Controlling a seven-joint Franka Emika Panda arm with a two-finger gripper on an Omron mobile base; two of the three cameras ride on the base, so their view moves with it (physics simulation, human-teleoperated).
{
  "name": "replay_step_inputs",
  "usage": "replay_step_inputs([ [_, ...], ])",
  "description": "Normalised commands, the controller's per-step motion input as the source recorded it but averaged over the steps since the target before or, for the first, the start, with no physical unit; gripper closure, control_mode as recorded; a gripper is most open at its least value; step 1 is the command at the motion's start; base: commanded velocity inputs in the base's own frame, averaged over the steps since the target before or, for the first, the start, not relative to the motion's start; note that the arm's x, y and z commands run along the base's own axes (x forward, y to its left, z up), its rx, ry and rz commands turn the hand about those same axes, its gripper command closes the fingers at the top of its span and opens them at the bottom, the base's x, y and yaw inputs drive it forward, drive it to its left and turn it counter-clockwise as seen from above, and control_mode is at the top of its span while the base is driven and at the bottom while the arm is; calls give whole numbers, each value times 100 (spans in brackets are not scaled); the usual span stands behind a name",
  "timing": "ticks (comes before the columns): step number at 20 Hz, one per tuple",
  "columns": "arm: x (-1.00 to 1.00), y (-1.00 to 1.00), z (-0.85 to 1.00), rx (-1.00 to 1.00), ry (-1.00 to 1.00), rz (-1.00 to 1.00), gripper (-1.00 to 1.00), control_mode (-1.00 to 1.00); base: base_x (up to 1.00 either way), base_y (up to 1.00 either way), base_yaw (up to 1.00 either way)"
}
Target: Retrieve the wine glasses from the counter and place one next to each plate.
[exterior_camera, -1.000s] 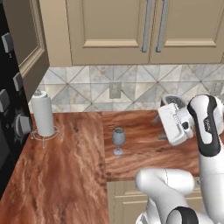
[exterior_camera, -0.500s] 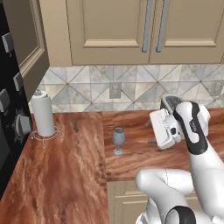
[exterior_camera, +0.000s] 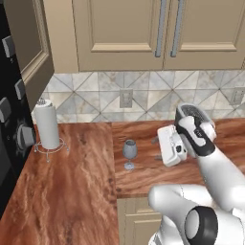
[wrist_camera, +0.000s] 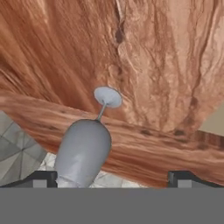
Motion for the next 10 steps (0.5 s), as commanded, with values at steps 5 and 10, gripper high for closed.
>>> replay_step_inputs([
  [5, 53, 0, -50, 0, 0, 4, -100, -100, 0, 0, 0],
  [10, 37, 0, -42, 1, 0, 6, -100, -100, 0, 0, 0],
])
